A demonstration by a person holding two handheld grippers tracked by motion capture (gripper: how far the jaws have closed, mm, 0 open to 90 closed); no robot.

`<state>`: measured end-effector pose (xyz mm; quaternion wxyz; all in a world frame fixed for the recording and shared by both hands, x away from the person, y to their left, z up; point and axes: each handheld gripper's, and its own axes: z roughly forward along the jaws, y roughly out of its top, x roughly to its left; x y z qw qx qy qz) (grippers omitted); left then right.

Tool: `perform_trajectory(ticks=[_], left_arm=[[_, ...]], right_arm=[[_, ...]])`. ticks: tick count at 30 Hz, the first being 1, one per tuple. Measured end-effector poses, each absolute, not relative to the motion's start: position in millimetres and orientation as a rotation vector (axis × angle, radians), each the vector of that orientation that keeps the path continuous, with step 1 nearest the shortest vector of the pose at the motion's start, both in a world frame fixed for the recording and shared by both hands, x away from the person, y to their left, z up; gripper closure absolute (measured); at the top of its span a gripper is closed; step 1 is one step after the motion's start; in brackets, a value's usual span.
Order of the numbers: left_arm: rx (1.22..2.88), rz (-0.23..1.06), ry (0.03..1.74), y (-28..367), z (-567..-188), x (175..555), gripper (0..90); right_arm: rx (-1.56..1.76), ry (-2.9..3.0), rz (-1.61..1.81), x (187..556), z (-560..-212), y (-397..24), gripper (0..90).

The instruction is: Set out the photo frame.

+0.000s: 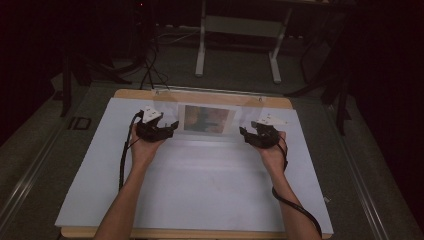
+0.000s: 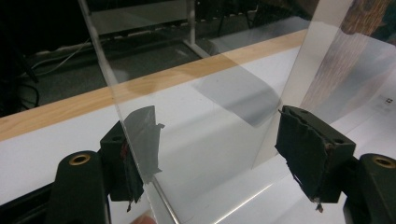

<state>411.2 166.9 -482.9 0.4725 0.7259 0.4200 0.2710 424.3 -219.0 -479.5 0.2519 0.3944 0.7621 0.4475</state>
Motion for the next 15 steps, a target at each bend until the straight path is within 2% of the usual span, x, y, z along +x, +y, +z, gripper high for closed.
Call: perform_trajectory(ticks=[15], left_arm=[[1.789,0.627,1.05,162,-469,406,28.5]], right_arm=[[1.093,2.094,1.244,420,-472,-226,43.4]])
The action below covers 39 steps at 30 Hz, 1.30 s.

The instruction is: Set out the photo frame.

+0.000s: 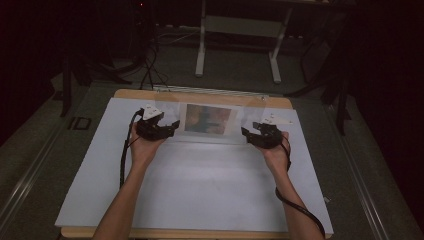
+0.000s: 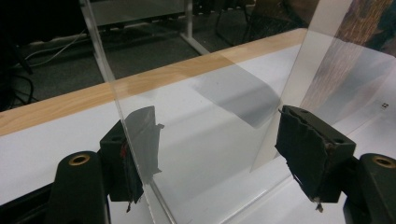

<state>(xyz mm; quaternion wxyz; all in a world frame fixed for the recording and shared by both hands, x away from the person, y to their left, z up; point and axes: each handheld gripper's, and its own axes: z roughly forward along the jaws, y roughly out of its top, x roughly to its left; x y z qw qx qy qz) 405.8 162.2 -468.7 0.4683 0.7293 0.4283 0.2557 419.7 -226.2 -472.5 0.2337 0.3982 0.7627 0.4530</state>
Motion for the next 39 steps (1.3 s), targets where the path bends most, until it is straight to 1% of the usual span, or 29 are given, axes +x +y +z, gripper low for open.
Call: perform_trajectory(ticks=[7,21,39], left_arm=[[1.8,0.551,1.09,162,-465,399,28.8],[1.818,0.46,1.164,162,-463,383,28.8],[1.815,0.453,1.202,159,-462,364,27.9]], right_arm=[[1.104,2.108,1.264,411,-468,-232,44.3],[1.13,2.141,1.267,394,-462,-234,44.6],[1.161,2.159,1.285,378,-471,-236,44.6]])
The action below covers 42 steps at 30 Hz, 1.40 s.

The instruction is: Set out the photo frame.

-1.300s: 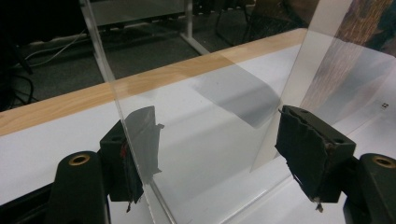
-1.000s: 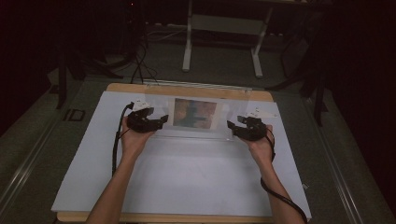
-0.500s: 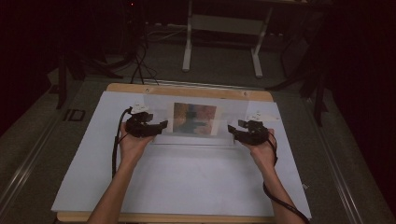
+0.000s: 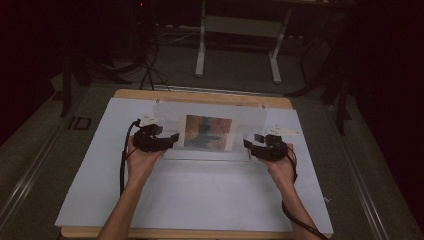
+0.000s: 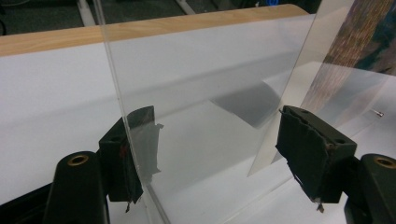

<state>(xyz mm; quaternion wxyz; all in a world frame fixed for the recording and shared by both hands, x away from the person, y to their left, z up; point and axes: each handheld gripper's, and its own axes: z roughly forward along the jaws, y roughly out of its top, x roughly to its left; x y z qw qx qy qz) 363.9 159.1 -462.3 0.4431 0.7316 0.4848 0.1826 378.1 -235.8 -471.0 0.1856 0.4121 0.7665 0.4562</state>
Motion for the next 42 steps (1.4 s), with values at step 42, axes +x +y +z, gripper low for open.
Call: perform_trajectory(ticks=[42], left_arm=[[1.788,0.455,1.185,158,-469,346,27.6]], right_arm=[[1.149,2.154,1.309,363,-476,-240,44.4]])
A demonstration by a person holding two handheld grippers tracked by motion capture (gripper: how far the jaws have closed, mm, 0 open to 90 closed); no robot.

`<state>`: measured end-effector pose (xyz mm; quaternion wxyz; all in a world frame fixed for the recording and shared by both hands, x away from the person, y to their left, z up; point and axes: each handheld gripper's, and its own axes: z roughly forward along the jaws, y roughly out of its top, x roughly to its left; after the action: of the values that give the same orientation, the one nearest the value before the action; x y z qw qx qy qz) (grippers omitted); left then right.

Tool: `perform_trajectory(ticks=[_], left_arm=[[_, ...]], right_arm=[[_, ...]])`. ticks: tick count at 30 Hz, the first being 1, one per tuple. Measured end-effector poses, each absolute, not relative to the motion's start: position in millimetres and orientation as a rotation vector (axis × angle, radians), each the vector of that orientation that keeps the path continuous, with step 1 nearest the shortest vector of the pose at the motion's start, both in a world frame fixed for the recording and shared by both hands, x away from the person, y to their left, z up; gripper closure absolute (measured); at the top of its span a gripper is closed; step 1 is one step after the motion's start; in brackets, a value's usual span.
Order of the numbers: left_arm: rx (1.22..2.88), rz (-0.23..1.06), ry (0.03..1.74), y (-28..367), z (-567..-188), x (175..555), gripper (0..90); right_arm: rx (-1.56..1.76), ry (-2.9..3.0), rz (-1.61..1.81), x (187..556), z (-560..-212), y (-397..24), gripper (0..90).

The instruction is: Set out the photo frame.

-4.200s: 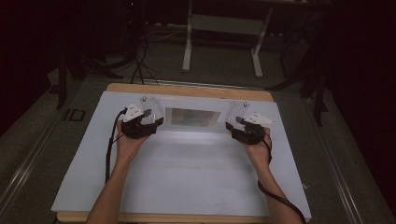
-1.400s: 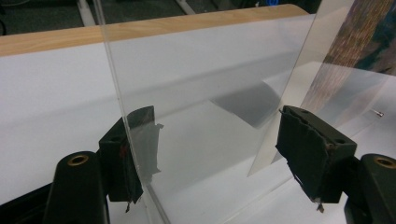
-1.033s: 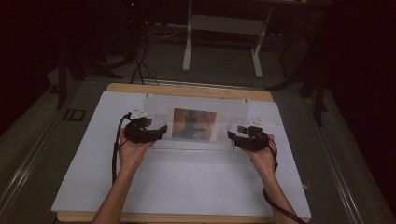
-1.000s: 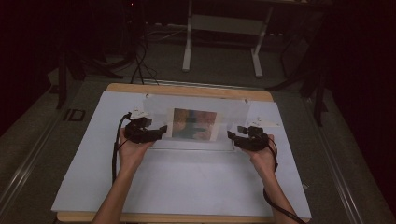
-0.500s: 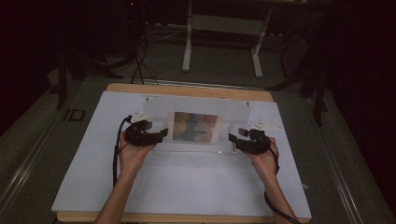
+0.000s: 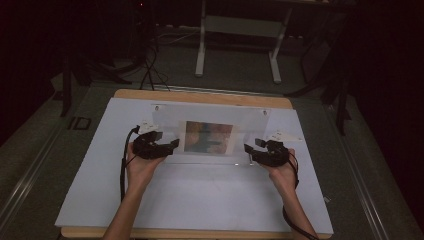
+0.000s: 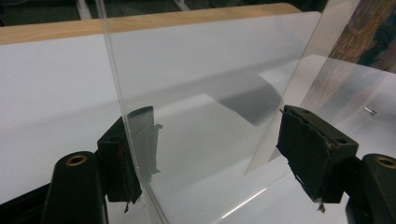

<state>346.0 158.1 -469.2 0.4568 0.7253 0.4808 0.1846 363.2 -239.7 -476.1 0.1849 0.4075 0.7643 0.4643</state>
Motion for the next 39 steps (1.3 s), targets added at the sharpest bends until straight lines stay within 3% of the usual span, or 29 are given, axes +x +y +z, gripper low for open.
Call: perform_trajectory(ticks=[15,39], left_arm=[[1.796,0.42,1.129,171,-474,345,34.5],[1.766,0.444,1.153,193,-472,335,35.3]], right_arm=[[1.108,2.152,1.297,362,-478,-240,43.3],[1.116,2.163,1.296,358,-469,-254,41.8]])
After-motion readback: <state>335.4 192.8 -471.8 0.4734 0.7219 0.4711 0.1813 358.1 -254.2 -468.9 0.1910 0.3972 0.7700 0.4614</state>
